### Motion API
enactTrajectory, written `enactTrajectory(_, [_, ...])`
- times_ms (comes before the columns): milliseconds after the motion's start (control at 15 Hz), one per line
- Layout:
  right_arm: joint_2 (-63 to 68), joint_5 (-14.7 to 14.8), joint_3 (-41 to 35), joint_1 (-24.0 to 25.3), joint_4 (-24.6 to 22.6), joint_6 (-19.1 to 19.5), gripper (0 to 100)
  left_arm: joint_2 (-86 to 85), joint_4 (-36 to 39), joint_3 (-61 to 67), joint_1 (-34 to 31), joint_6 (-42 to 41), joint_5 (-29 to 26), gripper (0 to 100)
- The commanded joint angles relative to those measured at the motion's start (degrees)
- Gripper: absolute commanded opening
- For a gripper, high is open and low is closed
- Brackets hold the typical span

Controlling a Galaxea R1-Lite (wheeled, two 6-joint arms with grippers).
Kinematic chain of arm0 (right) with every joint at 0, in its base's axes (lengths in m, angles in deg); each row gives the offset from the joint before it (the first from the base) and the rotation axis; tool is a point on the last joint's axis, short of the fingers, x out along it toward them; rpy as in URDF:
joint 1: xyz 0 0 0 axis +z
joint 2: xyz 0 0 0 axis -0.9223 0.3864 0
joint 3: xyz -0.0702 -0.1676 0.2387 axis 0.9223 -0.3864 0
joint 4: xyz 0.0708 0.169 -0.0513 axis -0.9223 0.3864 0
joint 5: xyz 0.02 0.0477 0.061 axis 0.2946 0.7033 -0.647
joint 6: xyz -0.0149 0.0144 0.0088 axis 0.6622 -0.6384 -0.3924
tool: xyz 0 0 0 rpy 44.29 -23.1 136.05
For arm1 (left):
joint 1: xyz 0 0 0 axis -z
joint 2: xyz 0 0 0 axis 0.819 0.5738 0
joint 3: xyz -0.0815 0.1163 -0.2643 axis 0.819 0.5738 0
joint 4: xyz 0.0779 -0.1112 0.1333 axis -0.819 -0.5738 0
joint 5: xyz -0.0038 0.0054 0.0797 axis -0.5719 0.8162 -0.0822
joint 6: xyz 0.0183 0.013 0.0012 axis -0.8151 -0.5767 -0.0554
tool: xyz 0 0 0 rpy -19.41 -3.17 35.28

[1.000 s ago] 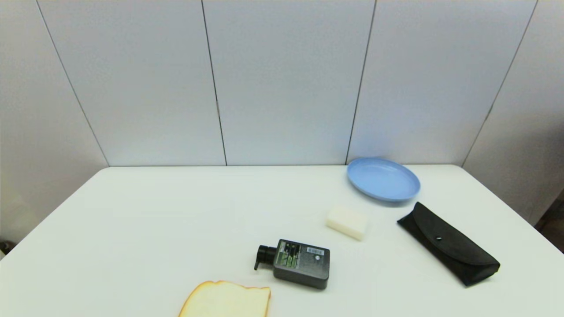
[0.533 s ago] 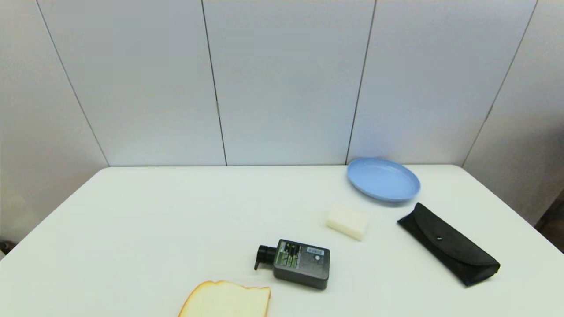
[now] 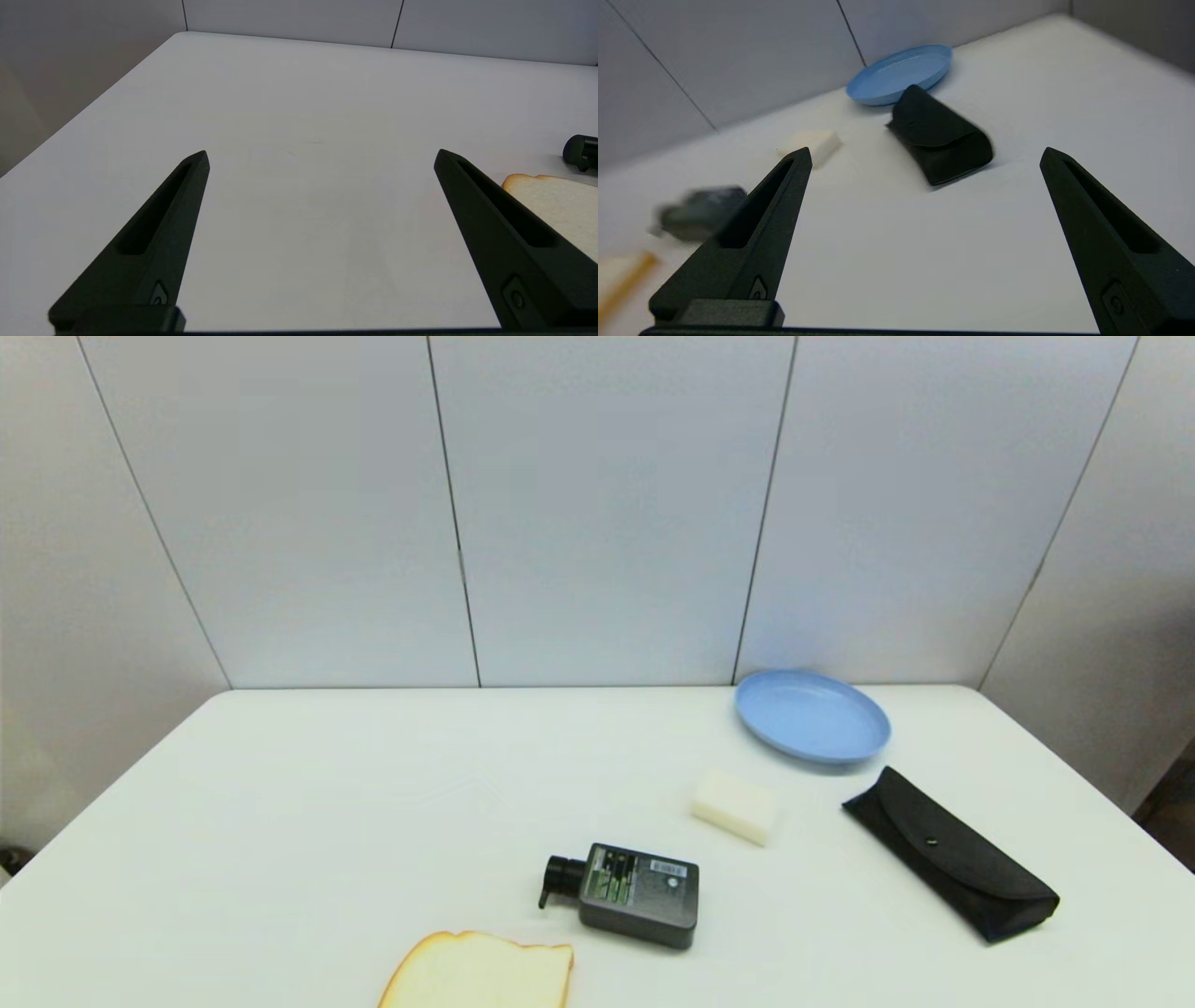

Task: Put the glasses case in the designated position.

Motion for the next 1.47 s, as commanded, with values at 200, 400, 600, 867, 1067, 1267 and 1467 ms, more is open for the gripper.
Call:
enactTrajectory(200, [0.2,-0.9,-0.1,0.0,-1.1,20.2,100,0.1,0.1,0.0,0.0,0.0,0.0,100])
enactTrajectory(400, [0.2,-2.7,-0.1,0.0,-0.4,26.3,100,0.1,-0.1,0.0,0.0,0.0,0.0,100])
enactTrajectory(600, [0.2,0.2,0.0,0.0,-1.3,25.2,100,0.1,-0.1,0.0,0.0,0.0,0.0,100])
enactTrajectory(867, [0.2,-0.7,0.0,0.0,-0.9,25.4,100,0.1,0.1,0.0,0.0,0.0,0.0,100])
enactTrajectory(1067, [0.3,-0.3,0.0,0.0,3.2,11.7,100,0.1,0.1,0.0,0.0,0.0,0.0,100])
enactTrajectory(1267, [0.2,-0.3,-0.1,0.0,2.6,12.8,100,0.1,0.1,0.0,0.0,0.0,0.0,100])
enactTrajectory(1467, [0.2,-0.3,0.0,0.0,2.7,11.9,100,0.1,0.1,0.0,0.0,0.0,0.0,100])
